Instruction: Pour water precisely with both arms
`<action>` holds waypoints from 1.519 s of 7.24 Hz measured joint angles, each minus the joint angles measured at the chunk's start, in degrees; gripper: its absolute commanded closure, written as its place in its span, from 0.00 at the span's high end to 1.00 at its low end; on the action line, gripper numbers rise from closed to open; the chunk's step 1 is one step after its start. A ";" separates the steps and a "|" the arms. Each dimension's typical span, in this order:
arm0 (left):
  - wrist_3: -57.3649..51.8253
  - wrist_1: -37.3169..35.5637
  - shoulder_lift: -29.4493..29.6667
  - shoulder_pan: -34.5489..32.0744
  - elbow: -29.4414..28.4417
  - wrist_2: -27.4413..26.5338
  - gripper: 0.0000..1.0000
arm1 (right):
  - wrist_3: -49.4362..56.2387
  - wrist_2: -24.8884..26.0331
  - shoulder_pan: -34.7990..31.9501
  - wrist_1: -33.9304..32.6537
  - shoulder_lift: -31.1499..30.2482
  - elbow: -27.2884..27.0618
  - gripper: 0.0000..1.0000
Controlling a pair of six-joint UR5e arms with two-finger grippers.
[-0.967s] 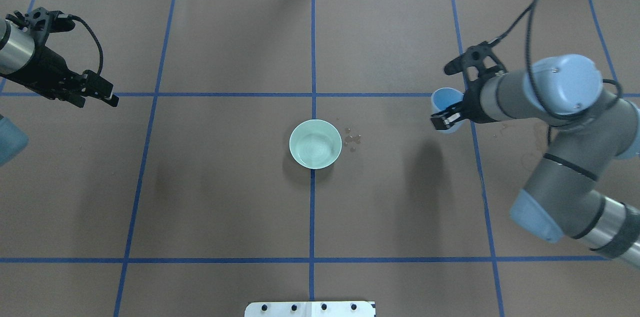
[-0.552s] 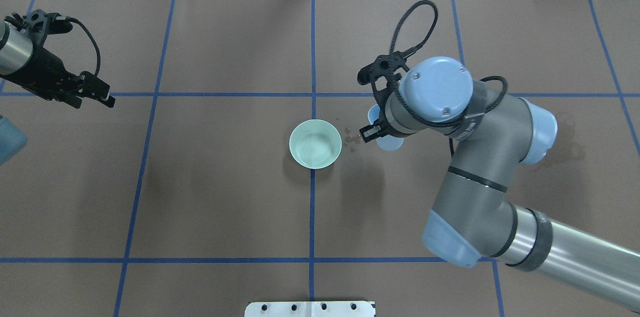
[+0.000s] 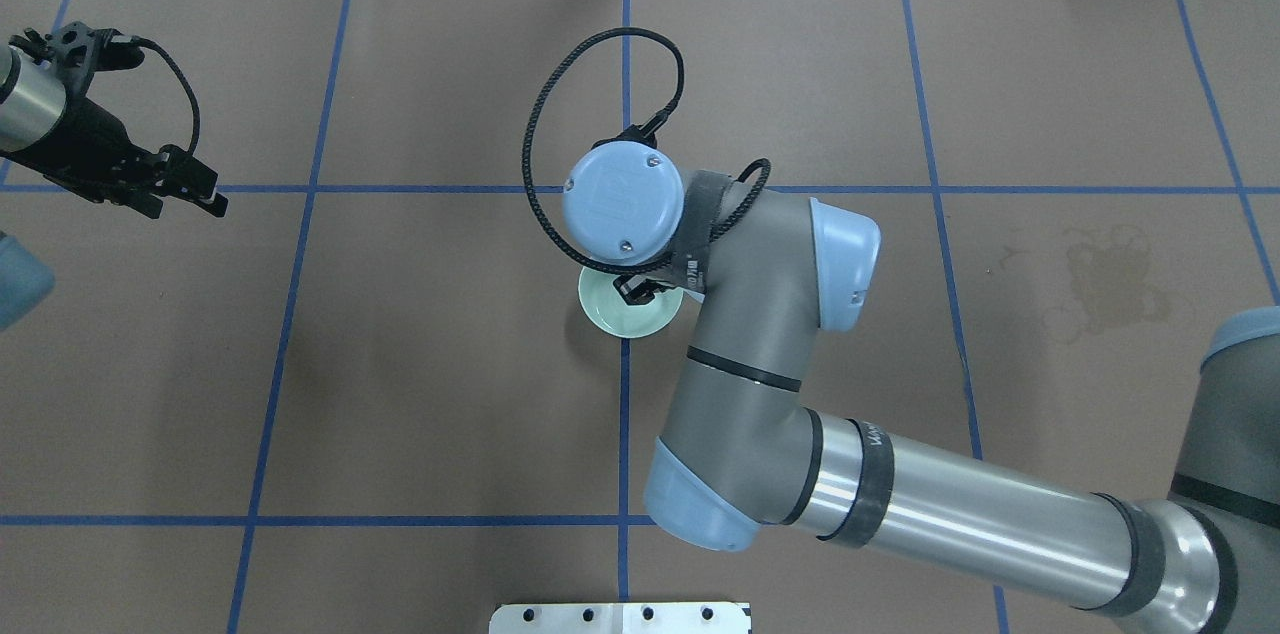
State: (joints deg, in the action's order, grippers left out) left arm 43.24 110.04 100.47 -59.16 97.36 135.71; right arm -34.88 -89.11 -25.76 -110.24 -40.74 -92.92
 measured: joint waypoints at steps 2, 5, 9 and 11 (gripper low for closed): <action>0.00 0.00 -0.01 0.12 -0.18 -0.14 0.84 | 2.46 1.76 0.52 -2.24 2.40 3.04 0.00; 0.00 0.00 -0.01 0.03 -0.29 -0.18 0.84 | 12.79 9.54 2.66 -6.23 3.46 3.67 0.00; 0.00 0.00 -0.06 0.03 -0.35 -0.19 0.84 | 27.83 22.76 5.73 -10.76 4.32 4.43 0.00; 0.02 0.17 -0.12 -0.02 -0.53 -0.07 0.84 | 30.46 26.21 6.96 -12.46 5.45 6.67 0.00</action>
State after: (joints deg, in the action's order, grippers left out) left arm 43.26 110.21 100.35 -59.18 96.83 135.64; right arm -4.42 -62.90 -18.80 -122.70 -35.29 -86.25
